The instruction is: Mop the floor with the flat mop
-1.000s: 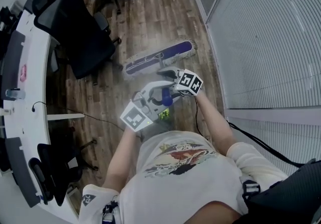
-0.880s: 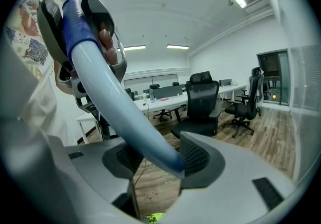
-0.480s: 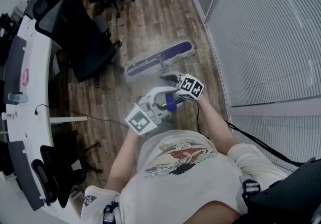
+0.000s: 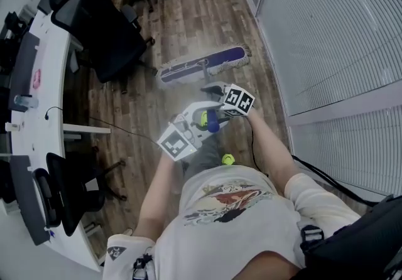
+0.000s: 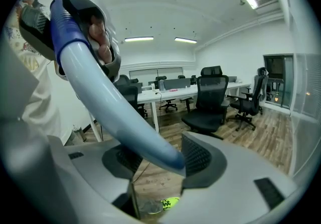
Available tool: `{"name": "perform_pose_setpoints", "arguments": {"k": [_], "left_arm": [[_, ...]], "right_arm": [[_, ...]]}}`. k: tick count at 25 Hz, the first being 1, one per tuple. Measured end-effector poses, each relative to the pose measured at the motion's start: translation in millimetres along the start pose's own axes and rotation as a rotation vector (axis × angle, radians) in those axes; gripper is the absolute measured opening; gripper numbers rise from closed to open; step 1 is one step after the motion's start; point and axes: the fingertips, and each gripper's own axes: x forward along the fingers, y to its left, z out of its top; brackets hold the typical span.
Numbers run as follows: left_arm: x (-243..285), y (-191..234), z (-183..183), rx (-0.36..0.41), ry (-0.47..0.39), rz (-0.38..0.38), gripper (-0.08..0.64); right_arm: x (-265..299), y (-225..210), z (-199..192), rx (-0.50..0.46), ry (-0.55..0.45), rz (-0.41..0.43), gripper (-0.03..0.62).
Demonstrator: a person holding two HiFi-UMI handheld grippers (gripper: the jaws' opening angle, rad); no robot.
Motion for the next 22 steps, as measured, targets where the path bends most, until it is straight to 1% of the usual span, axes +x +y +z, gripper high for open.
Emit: {"name": "perform_pose_setpoints", "arguments": {"k": [5,10,15,19,22], "left_arm": [[-11,-72,6,-0.019,0.045,0.001,0.146],[-33,-110,21,-0.029,0.051,-0.005,0.146],[-62,-146,35,-0.045,0.013,-0.039,0.147],[-101,-179,40,-0.059,0.003,-0.075,0.15],[-132,-202,46,-0.058,-0.04,-0.085,0.152]], "right_arm": [[-7,68,-22,-0.003,0.025,-0.004,0.202],[-6,114,-20,0.026,0.008,-0.029,0.204],[1,157,-15,0.068,-0.007,-0.085,0.204],[21,199,-13,0.091,0.011,-0.128,0.204],[37,230,-8,0.104,-0.004,-0.162,0.204]]}}
